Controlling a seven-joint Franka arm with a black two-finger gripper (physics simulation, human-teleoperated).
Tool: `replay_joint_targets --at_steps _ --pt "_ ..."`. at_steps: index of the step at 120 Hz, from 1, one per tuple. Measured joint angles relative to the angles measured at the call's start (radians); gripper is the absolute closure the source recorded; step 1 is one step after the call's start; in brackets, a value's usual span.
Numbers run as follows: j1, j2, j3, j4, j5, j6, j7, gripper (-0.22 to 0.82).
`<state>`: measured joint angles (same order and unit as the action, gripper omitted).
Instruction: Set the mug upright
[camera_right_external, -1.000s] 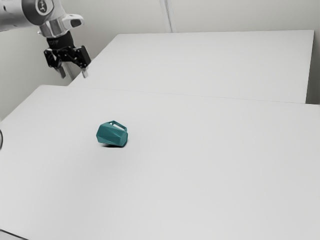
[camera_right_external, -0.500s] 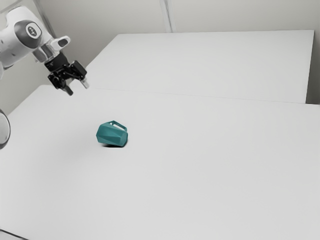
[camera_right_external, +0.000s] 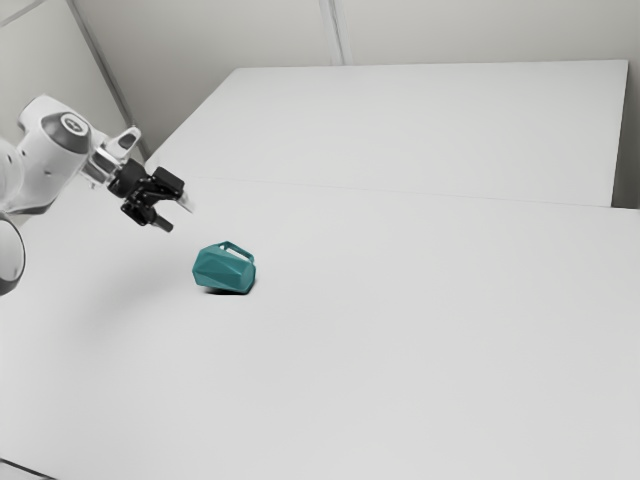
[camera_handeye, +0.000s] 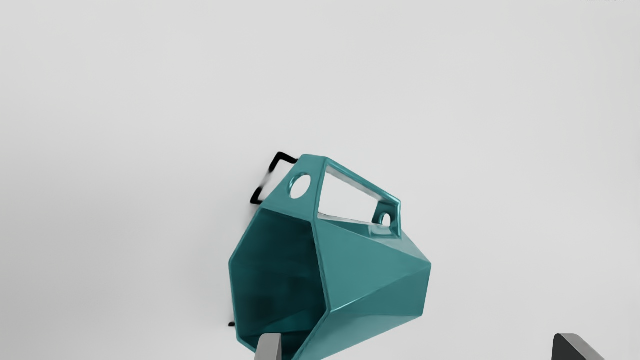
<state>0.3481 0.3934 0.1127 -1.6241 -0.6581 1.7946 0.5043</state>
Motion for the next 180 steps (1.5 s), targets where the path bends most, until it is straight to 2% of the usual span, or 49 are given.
replay_joint_targets --at_steps 35,108,180 --pt "0.022 -0.002 0.002 -0.124 -0.115 0.077 0.13 0.01" --pt "0.031 0.07 0.005 -0.215 -0.406 0.106 0.464 0.02" --pt "-0.011 0.058 0.005 -0.242 -0.442 0.105 0.633 0.02"
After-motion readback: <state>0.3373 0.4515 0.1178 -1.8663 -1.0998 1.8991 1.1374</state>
